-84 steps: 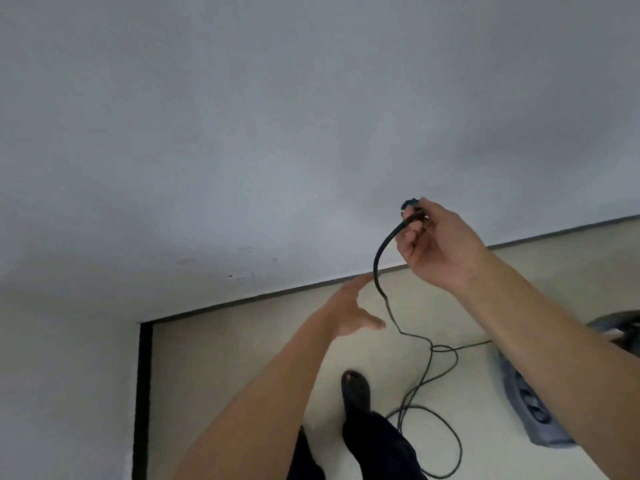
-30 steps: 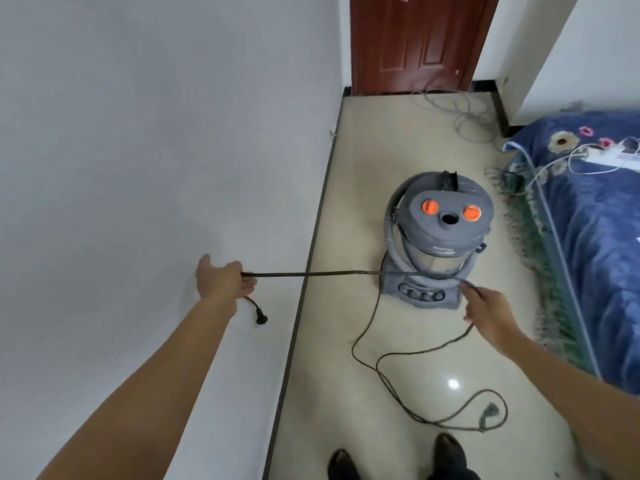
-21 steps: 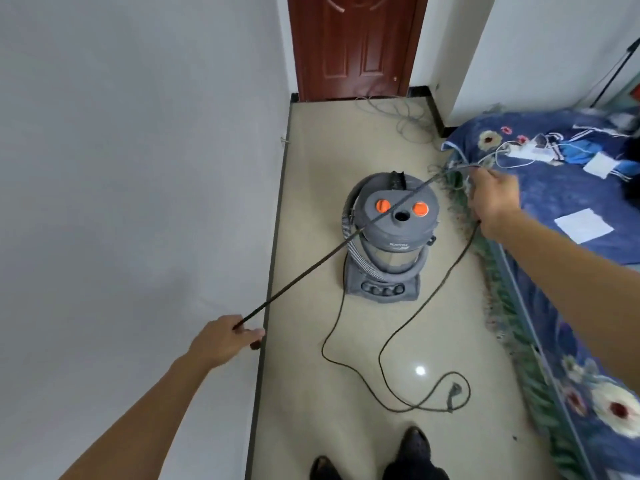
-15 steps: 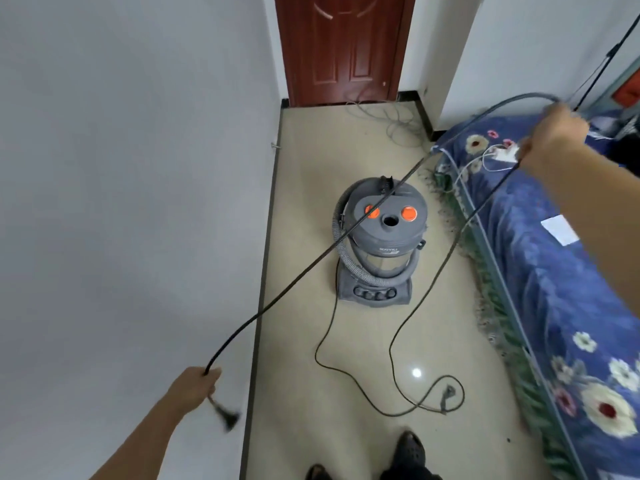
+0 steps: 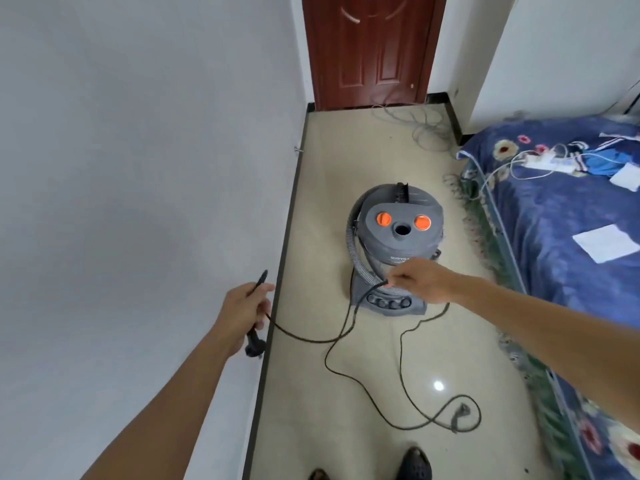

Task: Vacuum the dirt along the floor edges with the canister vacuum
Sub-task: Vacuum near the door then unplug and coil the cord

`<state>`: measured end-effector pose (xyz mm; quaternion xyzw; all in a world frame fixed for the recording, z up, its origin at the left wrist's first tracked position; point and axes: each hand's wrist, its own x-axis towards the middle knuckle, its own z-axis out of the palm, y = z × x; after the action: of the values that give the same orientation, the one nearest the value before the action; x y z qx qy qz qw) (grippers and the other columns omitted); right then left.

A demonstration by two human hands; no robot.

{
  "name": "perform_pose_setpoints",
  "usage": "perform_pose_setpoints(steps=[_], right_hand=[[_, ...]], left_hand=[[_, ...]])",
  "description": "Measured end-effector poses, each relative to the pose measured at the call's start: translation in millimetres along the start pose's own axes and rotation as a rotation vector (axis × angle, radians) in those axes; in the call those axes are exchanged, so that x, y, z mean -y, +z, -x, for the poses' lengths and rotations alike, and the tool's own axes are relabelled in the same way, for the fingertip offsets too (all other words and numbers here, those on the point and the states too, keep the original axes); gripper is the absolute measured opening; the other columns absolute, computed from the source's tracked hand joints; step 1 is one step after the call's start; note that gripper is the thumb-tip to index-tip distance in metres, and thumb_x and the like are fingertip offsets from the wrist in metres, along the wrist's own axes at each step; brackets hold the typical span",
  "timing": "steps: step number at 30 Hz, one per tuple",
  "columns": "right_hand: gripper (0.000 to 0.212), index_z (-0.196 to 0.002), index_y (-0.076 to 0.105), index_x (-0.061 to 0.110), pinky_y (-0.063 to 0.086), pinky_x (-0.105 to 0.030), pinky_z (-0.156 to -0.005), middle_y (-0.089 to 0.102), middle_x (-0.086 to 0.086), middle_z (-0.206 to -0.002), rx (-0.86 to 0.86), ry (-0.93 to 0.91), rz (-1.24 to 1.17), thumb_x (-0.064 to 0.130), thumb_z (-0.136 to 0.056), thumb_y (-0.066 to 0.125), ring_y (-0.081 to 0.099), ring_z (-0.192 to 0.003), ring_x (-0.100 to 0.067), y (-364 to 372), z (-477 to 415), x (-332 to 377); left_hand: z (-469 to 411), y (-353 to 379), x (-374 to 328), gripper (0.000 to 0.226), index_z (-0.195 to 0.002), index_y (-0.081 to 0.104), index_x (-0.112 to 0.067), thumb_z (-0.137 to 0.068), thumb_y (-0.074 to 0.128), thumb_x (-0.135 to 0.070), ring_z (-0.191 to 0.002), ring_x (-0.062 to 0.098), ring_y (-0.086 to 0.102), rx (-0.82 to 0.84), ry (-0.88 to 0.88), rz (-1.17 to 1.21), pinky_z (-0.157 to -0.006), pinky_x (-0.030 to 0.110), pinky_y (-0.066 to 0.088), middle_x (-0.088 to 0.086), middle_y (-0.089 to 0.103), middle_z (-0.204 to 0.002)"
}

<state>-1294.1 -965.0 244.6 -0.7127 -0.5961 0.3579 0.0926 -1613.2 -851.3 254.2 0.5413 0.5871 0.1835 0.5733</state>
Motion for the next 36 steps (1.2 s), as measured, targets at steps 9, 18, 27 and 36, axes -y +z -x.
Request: perform_pose_setpoints(steps=[9,18,27,36], right_hand=[[0.017,-0.078,0.066,0.037,0.036,-0.026,-0.059,0.049,0.004,-0.063,-0.106,-0.223,-0.356,0.036,-0.095,0.061,0.042,-0.058,-0.011,-28,-1,24],[0.014,-0.078,0.067,0.015,0.052,-0.037,-0.076,0.070,-0.001,-0.075,-0.220,0.369,-0.048,0.025,-0.088,0.063,0.065,-0.078,-0.021,-7,21,-134],[0.044,-0.091,0.065,0.007,0.052,-0.035,-0.076,0.065,-0.005,-0.076,-0.077,0.681,0.073,0.039,-0.104,0.037,0.067,-0.078,-0.026,32,70,-247],[0.019,-0.101,0.052,0.019,0.036,-0.031,-0.065,0.050,0.011,-0.074,-0.189,-0.107,0.227,0.033,-0.104,0.040,0.046,-0.069,-0.015,-31,52,-67]], left_hand=[[26,69,-51,0.031,-0.105,0.062,0.002,-0.102,0.038,-0.017,-0.056,0.022,0.061,0.572,-0.111,0.109,-0.061,0.030,0.052,0.010,0.062,-0.065],[22,9,-92,0.031,-0.060,0.049,-0.018,-0.082,0.061,-0.035,-0.040,0.008,0.008,0.452,-0.052,0.555,-0.034,0.018,0.016,-0.010,0.021,-0.042],[6,-32,-118,0.036,-0.067,0.042,-0.017,-0.099,0.044,-0.032,-0.034,0.006,0.012,0.115,0.041,0.528,-0.035,0.017,0.015,-0.009,0.022,-0.040],[-7,63,-96,0.021,-0.089,0.054,-0.007,-0.102,0.044,-0.020,-0.039,0.008,0.032,0.098,0.036,0.196,-0.035,0.018,0.023,0.001,0.054,-0.055]])
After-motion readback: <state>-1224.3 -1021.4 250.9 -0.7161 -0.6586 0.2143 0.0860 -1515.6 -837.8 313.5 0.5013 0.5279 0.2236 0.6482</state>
